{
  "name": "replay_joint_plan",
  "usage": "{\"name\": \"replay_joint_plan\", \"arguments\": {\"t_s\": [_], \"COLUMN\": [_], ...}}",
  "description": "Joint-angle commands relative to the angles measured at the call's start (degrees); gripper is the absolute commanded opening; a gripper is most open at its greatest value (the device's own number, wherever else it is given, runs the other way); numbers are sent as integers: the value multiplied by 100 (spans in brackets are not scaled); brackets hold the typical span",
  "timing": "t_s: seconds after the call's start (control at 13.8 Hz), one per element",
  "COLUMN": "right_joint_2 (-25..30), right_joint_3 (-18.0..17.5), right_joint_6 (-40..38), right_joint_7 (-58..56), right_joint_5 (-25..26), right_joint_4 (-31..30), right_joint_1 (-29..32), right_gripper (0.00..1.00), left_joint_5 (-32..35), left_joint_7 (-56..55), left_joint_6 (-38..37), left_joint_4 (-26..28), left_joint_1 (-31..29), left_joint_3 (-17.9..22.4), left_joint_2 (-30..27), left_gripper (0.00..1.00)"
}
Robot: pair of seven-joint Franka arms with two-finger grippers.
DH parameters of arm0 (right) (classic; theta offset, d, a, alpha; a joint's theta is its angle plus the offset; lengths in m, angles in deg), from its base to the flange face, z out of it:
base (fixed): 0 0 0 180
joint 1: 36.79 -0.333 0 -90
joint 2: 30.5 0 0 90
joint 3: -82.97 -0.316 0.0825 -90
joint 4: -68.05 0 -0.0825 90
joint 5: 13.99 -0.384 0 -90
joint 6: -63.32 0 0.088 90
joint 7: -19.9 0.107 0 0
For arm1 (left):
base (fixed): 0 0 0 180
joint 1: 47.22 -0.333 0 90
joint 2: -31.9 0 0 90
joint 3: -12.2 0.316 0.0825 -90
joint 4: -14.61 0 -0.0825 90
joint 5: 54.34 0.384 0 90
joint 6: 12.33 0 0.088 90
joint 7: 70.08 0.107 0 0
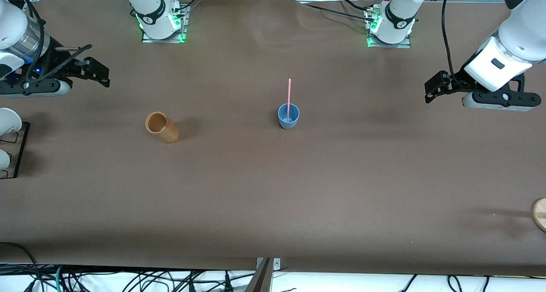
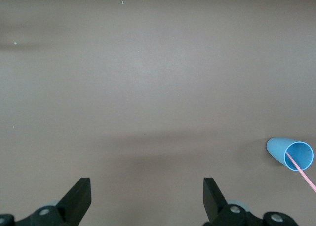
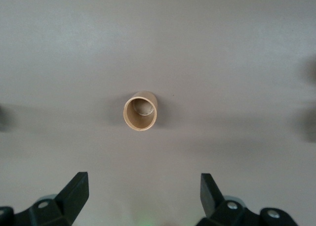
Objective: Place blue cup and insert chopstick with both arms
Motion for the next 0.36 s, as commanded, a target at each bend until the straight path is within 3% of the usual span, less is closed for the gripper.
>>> {"name": "replay_joint_plan", "arguments": {"t_s": [0.0,0.29], "right_joint_2": [-37,-11], "right_joint_3": [4,13], "right_joint_6": [-149,-280], "right_joint_7": [-85,-59], "right_joint_5": [52,35], "right_joint_4": [159,159], "right_joint_1": [-8,-8], "right_gripper": [100,100], "left_joint_5": [80,80], "left_joint_7": [-23,-23], "left_joint_6": [-54,-62], "left_joint_4": [-1,-1], "left_joint_1": [59,59], "left_joint_3": [33,33], "left_joint_2": [-70,-70], "left_gripper": [100,100]}}
